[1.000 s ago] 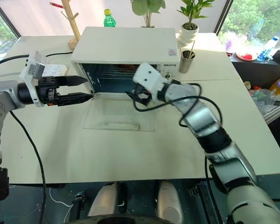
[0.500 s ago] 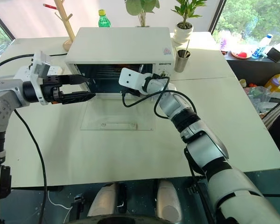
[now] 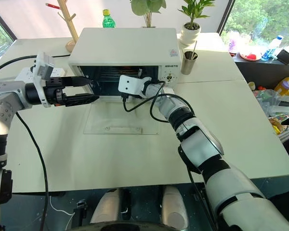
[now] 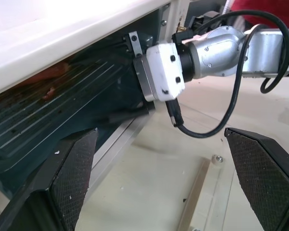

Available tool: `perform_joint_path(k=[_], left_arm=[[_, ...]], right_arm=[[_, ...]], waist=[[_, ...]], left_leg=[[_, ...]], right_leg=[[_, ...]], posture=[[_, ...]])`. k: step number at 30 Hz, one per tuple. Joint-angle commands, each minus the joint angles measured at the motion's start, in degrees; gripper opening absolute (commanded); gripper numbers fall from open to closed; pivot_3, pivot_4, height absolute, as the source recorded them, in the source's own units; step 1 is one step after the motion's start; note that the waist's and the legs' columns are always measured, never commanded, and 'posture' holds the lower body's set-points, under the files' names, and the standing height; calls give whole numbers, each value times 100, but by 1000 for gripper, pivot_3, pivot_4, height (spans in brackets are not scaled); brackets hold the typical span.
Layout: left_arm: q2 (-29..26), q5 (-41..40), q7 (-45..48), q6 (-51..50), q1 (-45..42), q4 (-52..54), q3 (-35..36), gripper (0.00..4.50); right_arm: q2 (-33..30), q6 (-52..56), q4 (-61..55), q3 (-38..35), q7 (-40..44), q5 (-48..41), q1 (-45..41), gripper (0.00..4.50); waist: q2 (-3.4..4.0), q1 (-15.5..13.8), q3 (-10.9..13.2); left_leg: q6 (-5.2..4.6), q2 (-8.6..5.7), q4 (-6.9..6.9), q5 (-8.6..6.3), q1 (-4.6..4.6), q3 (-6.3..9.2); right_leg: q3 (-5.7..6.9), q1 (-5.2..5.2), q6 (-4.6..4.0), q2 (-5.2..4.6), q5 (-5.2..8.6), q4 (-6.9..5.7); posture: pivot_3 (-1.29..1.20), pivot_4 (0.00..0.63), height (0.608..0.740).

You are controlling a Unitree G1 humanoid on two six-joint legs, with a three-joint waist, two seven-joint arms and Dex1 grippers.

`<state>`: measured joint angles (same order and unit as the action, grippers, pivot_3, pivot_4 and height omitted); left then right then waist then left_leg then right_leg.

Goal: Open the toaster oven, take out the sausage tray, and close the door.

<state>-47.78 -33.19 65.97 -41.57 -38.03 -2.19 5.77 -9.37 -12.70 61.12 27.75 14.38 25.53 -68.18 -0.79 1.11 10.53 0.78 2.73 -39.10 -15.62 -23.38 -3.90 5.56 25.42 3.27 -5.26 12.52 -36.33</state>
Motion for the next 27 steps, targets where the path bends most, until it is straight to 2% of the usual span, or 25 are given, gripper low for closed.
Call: perform_joint_path(k=[1,4,9,11,12,19,21,27], left_arm=[[-78,9,6,113,-97,100,93,4500],[-76,8,1,117,-82,106,101,4500],[-67,4,-1,131,-87,83,99,4500],[-58,12,4,148,-111,47,86,4500],[-53,21,10,159,-128,17,76,4500],[-51,112,110,282,-316,-368,9,4500],[-49,166,159,343,-432,-557,-38,4500],[63,481,361,681,-882,-1320,-251,4500]], right_arm=[[96,-178,119,-89,-160,74,-263,2133],[120,-221,202,-108,-199,107,-276,620],[146,-252,284,-138,-202,154,-265,620],[150,-261,302,-139,-187,155,-264,79],[152,-269,306,-147,-184,165,-263,37],[98,-358,-4,-158,-105,224,-79,37],[36,-373,-272,-130,-46,243,65,37],[-287,-10,-2112,-126,394,303,923,37]], waist=[[0,6,0],[1,8,1],[-1,8,0],[-2,8,-1],[-6,7,-3],[-7,5,-3],[-7,-2,-3],[-8,-10,-2]], left_leg=[[0,0,0,0,0,0],[1,1,1,0,0,1],[0,1,1,0,1,1],[1,1,1,0,0,1],[0,1,1,0,0,1],[1,1,1,0,0,2],[0,1,1,0,0,2],[1,-1,2,0,-5,-1]], right_leg=[[0,0,0,0,0,0],[0,1,0,1,0,0],[0,0,0,1,0,0],[0,0,0,1,0,0],[0,0,0,1,0,0],[0,0,0,2,0,0],[0,0,0,2,0,0],[0,-1,1,2,0,0]], posture=[[0,150,717],[0,150,717],[0,150,717],[0,150,717],[0,150,717],[0,150,717],[0,150,717],[0,150,717]])
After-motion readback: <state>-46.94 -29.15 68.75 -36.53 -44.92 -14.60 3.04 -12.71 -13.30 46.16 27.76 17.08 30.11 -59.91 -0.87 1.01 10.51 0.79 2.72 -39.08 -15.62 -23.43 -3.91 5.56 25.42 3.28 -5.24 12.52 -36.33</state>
